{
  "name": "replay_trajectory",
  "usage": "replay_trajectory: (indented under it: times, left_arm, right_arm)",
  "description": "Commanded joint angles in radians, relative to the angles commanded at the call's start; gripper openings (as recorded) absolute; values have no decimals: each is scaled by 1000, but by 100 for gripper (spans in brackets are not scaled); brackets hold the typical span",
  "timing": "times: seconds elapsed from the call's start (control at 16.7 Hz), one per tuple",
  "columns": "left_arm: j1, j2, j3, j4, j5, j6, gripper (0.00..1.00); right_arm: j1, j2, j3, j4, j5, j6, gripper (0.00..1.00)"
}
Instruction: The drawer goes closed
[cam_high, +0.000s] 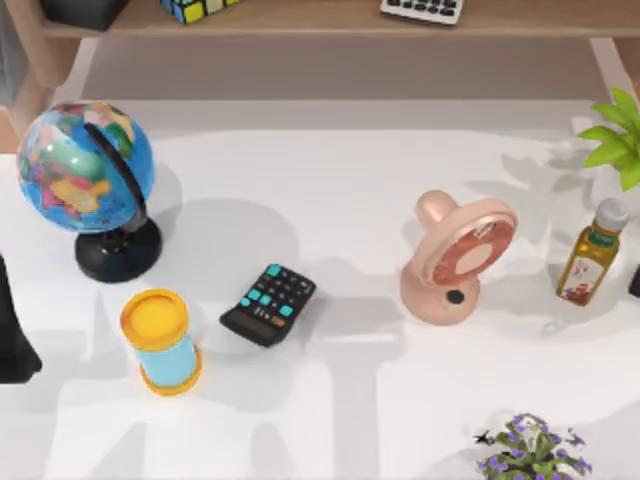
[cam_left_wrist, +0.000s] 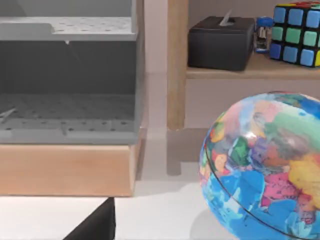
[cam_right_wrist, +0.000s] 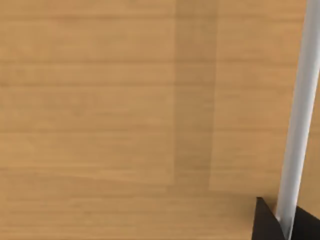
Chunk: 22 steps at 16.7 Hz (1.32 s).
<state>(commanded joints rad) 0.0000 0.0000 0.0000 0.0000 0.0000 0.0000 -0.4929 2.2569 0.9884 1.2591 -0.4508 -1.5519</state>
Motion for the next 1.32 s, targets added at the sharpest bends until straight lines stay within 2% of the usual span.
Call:
replay_trajectory:
  times: [0.42,0.72,1.32]
  left_arm:
    - [0,0,0,0,0,0,100]
    - [0,0,0,0,0,0,100]
    - [0,0,0,0,0,0,100]
  right_arm:
    - [53,107,250,-132,59,0,0]
    - [58,116,267,-146,64,1,0]
    - [58,116,267,-146,64,1,75]
